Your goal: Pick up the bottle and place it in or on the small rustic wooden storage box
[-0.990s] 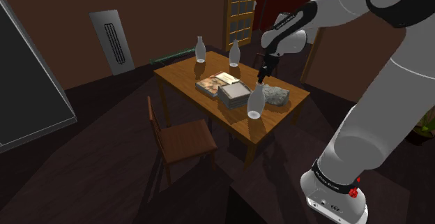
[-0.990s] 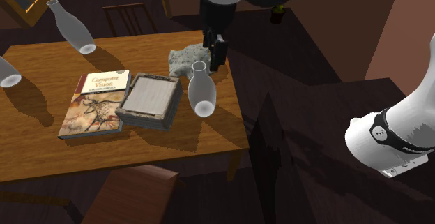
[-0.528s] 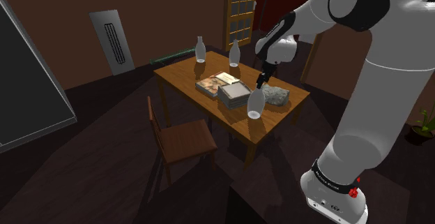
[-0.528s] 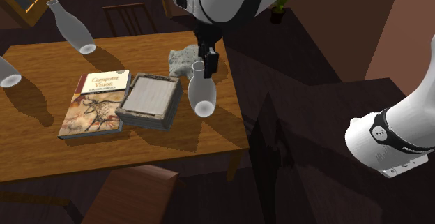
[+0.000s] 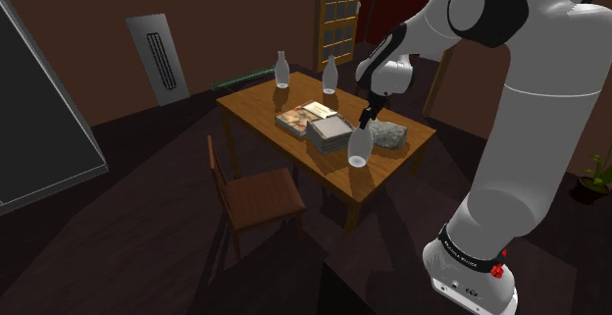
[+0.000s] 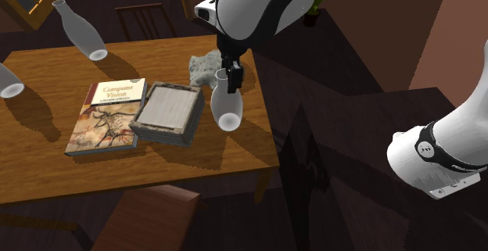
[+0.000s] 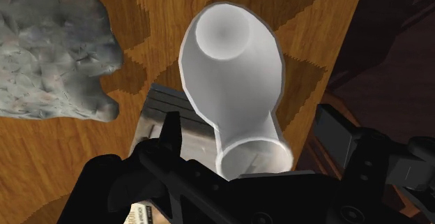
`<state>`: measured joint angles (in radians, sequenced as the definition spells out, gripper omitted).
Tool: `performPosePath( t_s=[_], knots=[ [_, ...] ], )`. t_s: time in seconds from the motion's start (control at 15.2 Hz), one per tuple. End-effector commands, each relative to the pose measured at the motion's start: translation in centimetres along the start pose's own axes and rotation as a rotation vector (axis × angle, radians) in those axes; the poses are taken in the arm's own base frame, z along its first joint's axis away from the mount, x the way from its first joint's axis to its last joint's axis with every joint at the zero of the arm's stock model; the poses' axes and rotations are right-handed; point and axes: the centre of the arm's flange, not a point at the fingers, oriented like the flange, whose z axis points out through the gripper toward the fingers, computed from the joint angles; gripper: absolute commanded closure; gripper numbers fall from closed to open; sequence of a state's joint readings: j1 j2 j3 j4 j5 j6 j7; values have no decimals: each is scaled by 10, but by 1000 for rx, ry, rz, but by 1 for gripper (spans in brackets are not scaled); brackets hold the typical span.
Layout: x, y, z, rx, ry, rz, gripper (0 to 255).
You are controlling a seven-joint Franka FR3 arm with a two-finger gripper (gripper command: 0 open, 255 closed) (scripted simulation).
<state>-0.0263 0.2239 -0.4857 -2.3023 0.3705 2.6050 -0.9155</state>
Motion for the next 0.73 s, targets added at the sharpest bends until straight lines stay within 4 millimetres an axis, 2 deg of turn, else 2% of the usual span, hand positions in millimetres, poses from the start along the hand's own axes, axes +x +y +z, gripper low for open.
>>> performPosePath(
  t_s=[0.0, 0.2, 0.26, 0.66],
  knots=[
    [0, 0, 0, 0, 0, 0, 0],
    [0, 0, 0, 0, 0, 0, 0],
    [0, 0, 0, 0, 0, 0, 255],
    [0, 0, 0, 0, 0, 0, 255]
  ],
)
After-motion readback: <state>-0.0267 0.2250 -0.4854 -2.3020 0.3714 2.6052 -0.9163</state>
